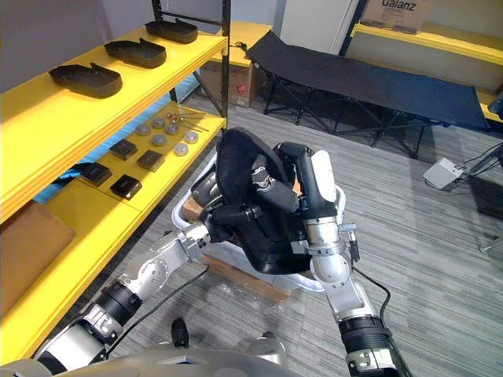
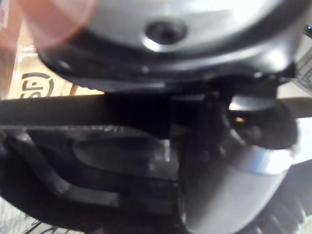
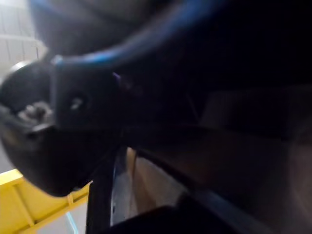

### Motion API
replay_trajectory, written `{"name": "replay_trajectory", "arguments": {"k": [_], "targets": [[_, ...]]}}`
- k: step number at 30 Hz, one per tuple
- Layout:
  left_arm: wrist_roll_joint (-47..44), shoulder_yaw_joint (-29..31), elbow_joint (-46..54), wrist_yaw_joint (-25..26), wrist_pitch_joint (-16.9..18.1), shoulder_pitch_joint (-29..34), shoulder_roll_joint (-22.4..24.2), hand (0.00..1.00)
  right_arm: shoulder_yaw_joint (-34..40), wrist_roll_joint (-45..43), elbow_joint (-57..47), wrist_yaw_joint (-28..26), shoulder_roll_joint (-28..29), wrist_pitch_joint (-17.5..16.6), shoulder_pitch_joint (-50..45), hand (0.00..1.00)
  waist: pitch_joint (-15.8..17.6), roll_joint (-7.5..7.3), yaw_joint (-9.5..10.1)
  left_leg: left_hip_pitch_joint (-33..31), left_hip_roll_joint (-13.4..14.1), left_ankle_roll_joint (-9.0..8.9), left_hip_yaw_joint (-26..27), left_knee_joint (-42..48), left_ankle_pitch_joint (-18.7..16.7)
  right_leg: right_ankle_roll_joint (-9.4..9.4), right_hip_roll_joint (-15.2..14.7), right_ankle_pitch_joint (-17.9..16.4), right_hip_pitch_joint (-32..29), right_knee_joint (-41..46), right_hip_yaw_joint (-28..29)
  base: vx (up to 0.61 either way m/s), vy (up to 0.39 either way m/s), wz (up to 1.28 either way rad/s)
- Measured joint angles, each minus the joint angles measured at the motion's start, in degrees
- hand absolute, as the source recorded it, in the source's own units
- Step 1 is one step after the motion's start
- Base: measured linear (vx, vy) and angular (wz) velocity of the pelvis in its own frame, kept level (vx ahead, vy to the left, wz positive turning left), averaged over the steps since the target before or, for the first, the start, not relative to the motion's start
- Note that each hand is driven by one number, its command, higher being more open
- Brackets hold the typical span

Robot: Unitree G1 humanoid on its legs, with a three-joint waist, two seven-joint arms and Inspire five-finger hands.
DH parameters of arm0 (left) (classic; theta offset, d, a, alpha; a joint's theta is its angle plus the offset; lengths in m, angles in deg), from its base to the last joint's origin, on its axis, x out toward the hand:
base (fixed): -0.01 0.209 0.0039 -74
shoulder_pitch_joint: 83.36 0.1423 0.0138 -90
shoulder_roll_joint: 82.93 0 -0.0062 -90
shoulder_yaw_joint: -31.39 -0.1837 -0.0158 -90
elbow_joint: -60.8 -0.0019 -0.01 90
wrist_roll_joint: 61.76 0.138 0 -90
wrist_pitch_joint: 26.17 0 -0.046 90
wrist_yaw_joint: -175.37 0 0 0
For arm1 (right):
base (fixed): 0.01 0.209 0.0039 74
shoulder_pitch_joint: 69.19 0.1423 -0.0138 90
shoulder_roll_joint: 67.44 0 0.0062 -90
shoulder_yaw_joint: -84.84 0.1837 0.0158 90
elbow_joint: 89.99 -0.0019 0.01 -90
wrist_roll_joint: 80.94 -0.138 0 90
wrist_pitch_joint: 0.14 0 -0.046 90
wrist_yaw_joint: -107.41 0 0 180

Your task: Walk over and take three plastic housings, then place them on the shelf

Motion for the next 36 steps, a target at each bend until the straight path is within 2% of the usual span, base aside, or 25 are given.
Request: {"name": "replay_trajectory", "arguments": {"k": [3,4,9,12,16,17,21,24,26,29,36], "targets": [[0.5,-0.6,0.0,0.6,1.6,0.0,0.0,0.00,0.0,0.0,0.0,0.4,0.0,-0.1,0.0,0.00,0.0,-0.02,0.04,0.0,0.0,0.00,0.0,0.0,0.0,0.00,0.0,0.0,0.0,0.0,0.0,0.00,0.000,0.00],[1.0,-0.8,0.0,0.8,2.2,0.0,0.0,0.00,0.0,-0.1,0.0,0.5,0.0,-0.1,0.0,1.00,0.0,-0.02,0.06,0.0,0.0,0.00,0.0,0.0,0.0,0.00,0.0,0.0,0.0,0.0,0.0,0.00,0.000,0.00],[7.7,-0.6,3.7,4.8,4.9,0.5,0.0,0.00,0.3,-0.6,-0.2,2.1,0.1,-0.1,0.0,1.00,0.0,-0.02,0.06,-0.1,0.0,-0.05,0.0,0.0,-0.1,0.00,0.0,0.0,-0.1,-0.1,0.1,0.00,0.000,0.00],[13.8,2.4,10.3,8.0,5.9,4.1,0.1,0.00,0.1,-2.4,-3.1,2.0,0.9,0.0,-0.3,1.00,-0.1,0.14,0.03,-0.3,0.1,-0.10,0.2,0.0,-0.2,-0.10,0.2,-0.1,-0.6,-0.2,0.2,0.00,0.000,-0.04],[25.4,10.2,18.5,12.8,11.6,11.3,1.3,0.00,0.5,-11.7,-9.3,-4.0,4.3,0.4,-2.7,1.00,-0.2,0.37,0.23,-0.5,0.1,-0.05,0.2,0.0,-0.1,-0.21,0.5,-0.2,-0.9,0.0,0.1,0.00,0.000,-0.01],[29.3,14.6,20.4,15.3,13.6,13.5,1.7,0.00,1.7,-17.0,-11.0,-7.5,4.9,1.4,-4.2,1.00,-0.5,0.76,0.28,-0.5,0.1,-0.04,0.2,0.0,-0.1,-0.20,0.5,-0.2,-0.9,0.0,0.1,0.00,0.000,0.00],[37.6,26.1,22.0,22.7,18.5,18.5,1.9,0.00,7.2,-32.2,-11.6,-16.8,8.1,5.1,-8.1,1.00,-1.1,1.82,0.38,-0.5,0.0,-0.14,0.1,0.0,-0.2,-0.64,0.5,-0.6,-0.8,0.0,0.0,0.00,0.000,0.00],[38.7,29.9,23.7,25.5,20.1,22.5,1.9,0.00,9.8,-41.1,-11.7,-19.7,10.7,7.4,-11.9,1.00,-1.3,2.18,0.74,-0.9,0.0,-0.69,0.0,0.0,-0.6,-0.74,0.5,-0.9,-1.0,0.0,-0.4,0.00,0.000,0.06],[38.5,29.7,24.3,25.5,21.0,24.3,1.9,0.00,10.5,-44.9,-11.8,-20.2,12.9,8.8,-13.9,1.00,-1.3,2.20,0.92,-0.9,0.0,-0.78,0.0,0.0,-0.7,-0.79,0.5,-0.9,-1.1,0.0,-0.3,-0.01,0.004,-0.02],[37.9,28.5,26.0,25.3,21.4,26.1,2.8,0.00,11.1,-45.5,-11.8,-19.9,15.9,10.3,-17.5,1.00,-1.4,2.34,0.88,-1.0,0.1,-0.92,0.8,0.0,-0.9,-0.78,0.4,-1.0,-1.8,0.0,0.5,-0.02,0.014,-0.09],[36.8,28.5,26.6,26.2,22.6,28.4,3.2,0.00,13.5,-45.5,-10.7,-20.0,17.3,12.3,-21.5,1.00,-2.2,3.65,-0.15,-1.1,0.3,-0.97,2.3,0.0,-1.3,-0.87,0.4,-0.9,-3.1,0.1,2.1,0.00,0.003,-0.15]]}}
